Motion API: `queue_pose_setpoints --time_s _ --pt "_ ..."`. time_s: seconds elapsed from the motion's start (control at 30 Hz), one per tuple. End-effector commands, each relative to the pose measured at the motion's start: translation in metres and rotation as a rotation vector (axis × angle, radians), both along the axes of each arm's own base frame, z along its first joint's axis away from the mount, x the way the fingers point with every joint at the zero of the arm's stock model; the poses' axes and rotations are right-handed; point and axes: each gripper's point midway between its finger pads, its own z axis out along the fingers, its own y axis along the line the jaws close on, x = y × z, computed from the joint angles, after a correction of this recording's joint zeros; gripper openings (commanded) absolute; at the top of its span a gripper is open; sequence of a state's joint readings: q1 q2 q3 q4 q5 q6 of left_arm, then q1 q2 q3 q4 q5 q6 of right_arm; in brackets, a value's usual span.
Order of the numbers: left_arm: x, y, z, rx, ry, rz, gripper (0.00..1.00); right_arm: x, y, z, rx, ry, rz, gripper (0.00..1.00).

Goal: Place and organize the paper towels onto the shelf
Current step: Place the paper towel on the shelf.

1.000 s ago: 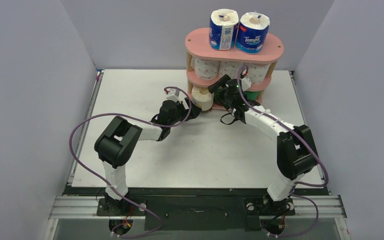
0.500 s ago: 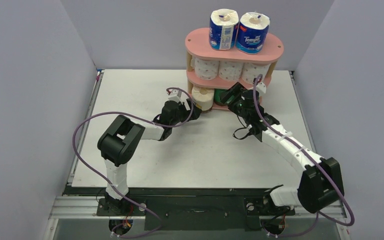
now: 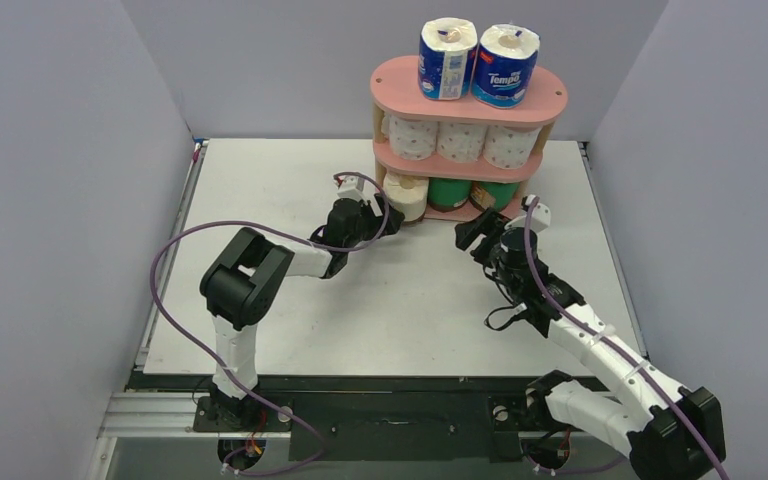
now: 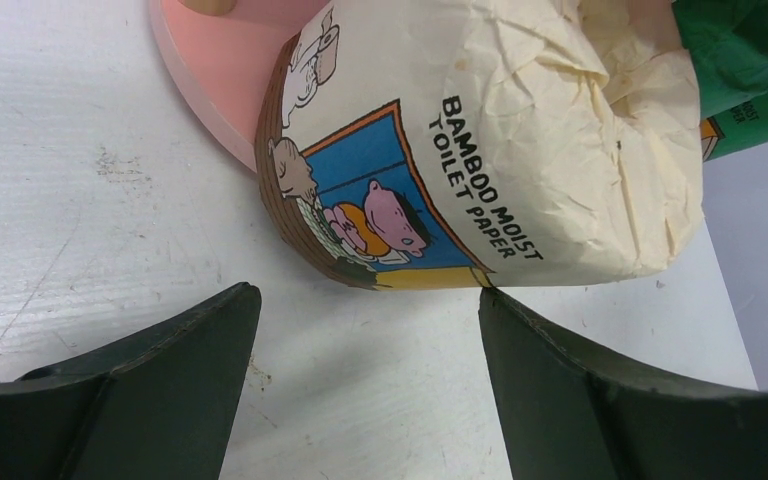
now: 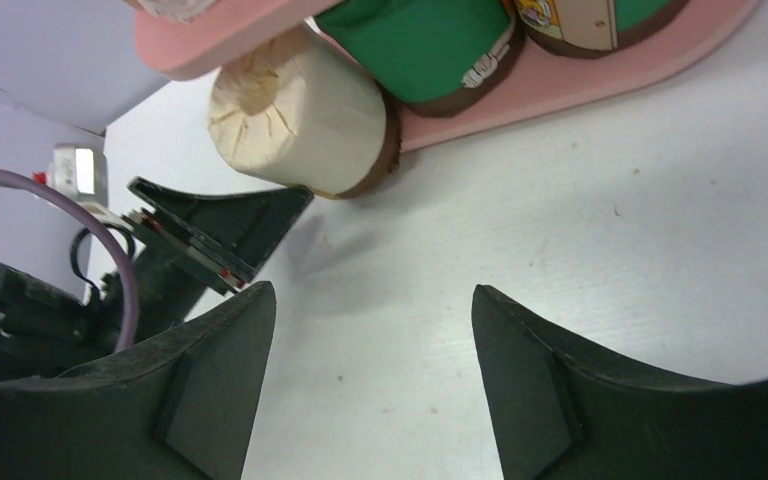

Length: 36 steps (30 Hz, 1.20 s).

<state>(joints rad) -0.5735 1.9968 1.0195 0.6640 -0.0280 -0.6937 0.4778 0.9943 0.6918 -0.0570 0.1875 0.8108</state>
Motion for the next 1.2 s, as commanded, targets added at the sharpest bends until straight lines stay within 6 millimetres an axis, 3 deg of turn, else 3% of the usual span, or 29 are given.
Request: queue_pose_setpoints --time_s 0.0,0.6,0.93,1.17 --pt "0.015 -0.004 0.015 -0.005 -0.048 0.024 0.78 -0.013 -0.016 -0.005 -0.047 -0.026 -0.040 0.67" --pt "0.020 0.000 0.020 -0.016 -0.054 0.043 0.78 -0.052 -0.055 -0.048 -0.108 -0.052 -0.118 0.67" --pt "0.029 0.008 0.024 -0.020 -0.058 0.072 0.78 -0.065 -0.062 -0.059 -0.171 -0.012 -0.097 0.66" --pt "0.044 0.011 0.031 -0.030 -0.071 0.091 0.78 -0.067 -0.068 -0.056 -0.164 -0.030 -0.122 0.65"
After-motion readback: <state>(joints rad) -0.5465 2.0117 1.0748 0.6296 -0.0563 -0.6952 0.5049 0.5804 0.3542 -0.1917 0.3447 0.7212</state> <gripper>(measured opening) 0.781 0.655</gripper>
